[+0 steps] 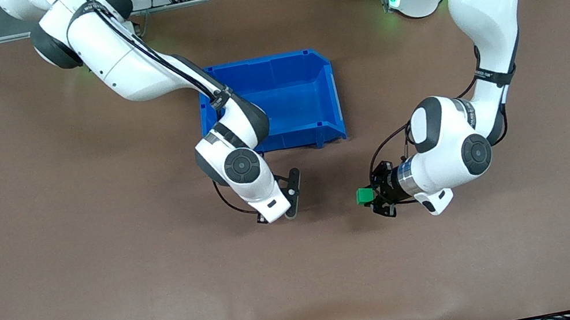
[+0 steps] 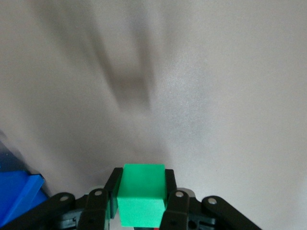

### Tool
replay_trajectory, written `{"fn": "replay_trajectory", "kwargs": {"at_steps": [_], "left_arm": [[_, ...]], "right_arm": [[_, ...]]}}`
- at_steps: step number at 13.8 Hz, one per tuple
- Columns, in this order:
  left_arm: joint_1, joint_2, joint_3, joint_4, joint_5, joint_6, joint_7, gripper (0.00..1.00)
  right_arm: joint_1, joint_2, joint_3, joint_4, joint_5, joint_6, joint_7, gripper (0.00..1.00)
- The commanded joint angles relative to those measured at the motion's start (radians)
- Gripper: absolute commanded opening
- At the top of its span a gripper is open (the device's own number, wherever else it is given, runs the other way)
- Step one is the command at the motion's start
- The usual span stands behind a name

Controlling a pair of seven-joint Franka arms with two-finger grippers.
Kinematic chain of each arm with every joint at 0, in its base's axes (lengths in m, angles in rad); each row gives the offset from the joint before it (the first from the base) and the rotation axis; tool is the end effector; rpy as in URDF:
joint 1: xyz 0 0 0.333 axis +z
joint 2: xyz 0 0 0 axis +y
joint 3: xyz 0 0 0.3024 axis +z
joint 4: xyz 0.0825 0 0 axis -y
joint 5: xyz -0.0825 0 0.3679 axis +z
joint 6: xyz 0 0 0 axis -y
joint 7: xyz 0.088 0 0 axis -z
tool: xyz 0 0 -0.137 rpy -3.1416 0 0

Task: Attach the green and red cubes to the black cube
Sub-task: 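Place the red cube against the black cube and open the right gripper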

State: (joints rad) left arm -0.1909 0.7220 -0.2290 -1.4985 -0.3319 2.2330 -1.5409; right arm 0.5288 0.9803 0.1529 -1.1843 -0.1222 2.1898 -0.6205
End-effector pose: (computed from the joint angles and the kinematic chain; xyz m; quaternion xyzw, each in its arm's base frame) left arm 0.6399 -0.2799 0.2280 0.7540 0.6240 -0.1644 0.1232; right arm 0.5973 0.4384 0.1654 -0.7952 -0.6059 -0.0175 0.0130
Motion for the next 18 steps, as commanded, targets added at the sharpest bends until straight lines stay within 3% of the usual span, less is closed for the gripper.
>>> {"fn": "replay_trajectory", "kwargs": {"at_steps": [1,8,12,15,18], "left_arm": [[0.002,-0.010,0.000,-0.002,-0.022,-0.003,-0.002,0.00],[-0.005,-0.010,0.000,0.009,-0.027,-0.003,-0.015,0.00],[-0.028,0.002,0.000,0.014,-0.029,0.025,-0.033,0.00],[-0.074,0.022,0.002,0.018,-0.024,0.077,-0.065,0.00],[-0.131,0.075,0.010,0.075,-0.016,0.100,-0.152,0.00]], "right_arm": [[0.017,0.029,-0.009,0.022,-0.014,0.033,0.018,1.00],[-0.001,-0.043,-0.007,-0.017,-0.011,-0.007,0.039,1.00],[-0.064,-0.179,-0.004,-0.038,0.001,-0.188,0.120,1.00],[-0.166,-0.274,-0.003,-0.037,0.001,-0.240,0.261,1.00],[-0.297,-0.356,0.000,-0.043,0.030,-0.326,0.268,1.00]]}}
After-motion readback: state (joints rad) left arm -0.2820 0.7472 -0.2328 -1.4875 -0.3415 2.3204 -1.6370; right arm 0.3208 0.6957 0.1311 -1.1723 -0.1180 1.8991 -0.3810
